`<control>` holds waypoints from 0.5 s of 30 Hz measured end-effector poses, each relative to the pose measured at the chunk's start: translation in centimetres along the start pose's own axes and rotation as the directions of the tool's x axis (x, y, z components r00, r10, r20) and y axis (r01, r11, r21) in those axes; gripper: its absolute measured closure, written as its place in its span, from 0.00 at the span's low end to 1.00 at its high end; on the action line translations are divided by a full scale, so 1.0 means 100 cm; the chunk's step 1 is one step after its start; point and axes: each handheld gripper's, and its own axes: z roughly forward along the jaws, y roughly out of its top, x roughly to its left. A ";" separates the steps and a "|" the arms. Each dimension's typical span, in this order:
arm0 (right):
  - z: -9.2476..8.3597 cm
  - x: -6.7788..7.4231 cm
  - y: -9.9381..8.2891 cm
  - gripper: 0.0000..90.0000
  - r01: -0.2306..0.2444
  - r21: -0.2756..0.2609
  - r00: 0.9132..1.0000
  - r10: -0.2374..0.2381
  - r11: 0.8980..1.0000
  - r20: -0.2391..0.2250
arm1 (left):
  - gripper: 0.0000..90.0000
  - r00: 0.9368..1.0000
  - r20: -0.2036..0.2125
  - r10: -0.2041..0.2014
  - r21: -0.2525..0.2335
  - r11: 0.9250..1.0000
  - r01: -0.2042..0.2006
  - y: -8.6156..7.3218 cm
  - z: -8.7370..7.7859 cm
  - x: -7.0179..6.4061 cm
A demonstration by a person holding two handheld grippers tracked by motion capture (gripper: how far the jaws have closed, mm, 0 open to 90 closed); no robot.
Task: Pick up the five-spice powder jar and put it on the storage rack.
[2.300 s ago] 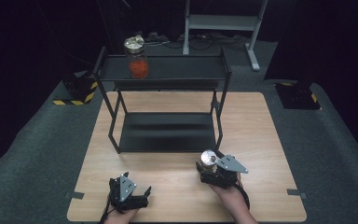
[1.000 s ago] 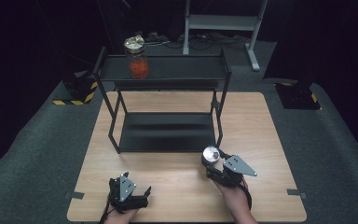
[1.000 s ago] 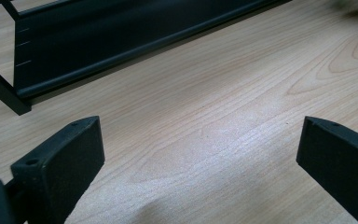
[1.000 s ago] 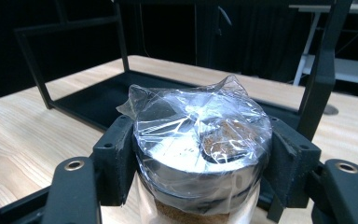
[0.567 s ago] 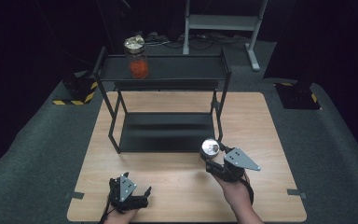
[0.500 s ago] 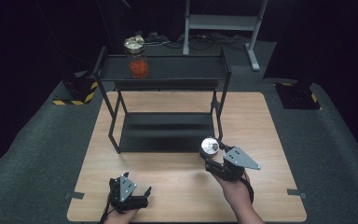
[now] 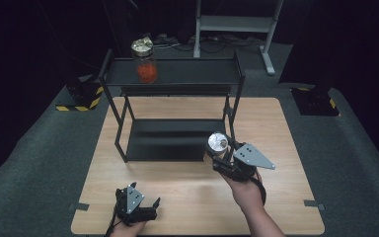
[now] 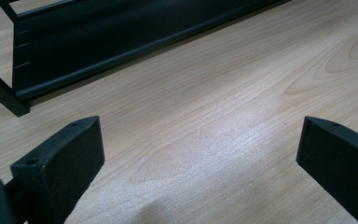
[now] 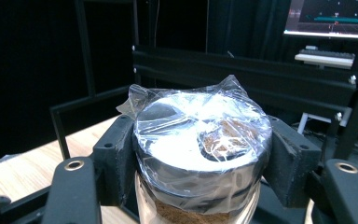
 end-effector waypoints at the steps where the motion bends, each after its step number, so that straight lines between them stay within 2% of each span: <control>1: 0.002 0.000 0.003 0.38 0.003 -0.003 1.000 -0.003 1.000 -0.002 | 0.01 1.000 0.000 0.001 -0.001 1.000 -0.001 0.000 0.000 0.000; 15: 0.018 0.001 0.022 0.38 0.017 -0.031 1.000 -0.018 0.999 -0.008 | 0.01 1.000 0.014 -0.007 -0.004 1.000 0.007 -0.001 0.000 0.004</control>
